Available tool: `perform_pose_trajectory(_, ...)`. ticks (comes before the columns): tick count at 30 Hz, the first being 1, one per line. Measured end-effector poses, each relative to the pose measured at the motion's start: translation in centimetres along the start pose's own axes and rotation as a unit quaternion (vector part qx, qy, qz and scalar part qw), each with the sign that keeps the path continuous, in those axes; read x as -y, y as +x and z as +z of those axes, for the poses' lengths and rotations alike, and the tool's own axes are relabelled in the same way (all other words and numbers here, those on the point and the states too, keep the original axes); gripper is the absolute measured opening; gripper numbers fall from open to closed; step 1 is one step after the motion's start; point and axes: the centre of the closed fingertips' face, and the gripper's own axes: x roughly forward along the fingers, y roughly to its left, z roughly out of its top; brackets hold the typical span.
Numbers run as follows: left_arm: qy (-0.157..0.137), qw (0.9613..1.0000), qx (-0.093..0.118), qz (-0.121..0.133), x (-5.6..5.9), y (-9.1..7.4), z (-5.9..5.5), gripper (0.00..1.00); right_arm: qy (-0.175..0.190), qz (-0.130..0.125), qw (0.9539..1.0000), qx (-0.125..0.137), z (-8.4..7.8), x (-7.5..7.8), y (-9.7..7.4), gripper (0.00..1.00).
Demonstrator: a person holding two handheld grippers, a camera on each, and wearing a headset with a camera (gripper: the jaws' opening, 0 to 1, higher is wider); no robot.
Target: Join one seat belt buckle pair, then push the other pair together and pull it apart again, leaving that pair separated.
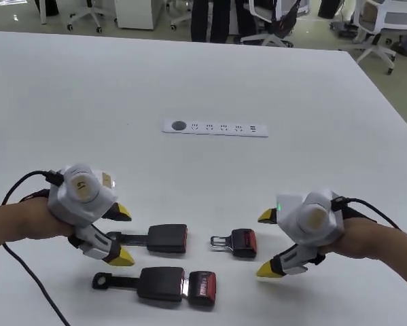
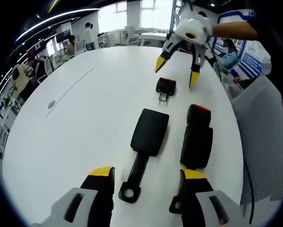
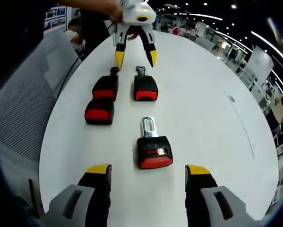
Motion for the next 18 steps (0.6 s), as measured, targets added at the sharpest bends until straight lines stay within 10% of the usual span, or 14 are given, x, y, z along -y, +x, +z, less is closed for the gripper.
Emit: perform_pose_trajectory(18, -0.059, 0.9927, 0.095, 0.047, 1.7, -2.2, -2.6, 0.71, 0.069, -0.045, 0.9955, 0.047, 0.3, -1.8, -1.1, 0.74)
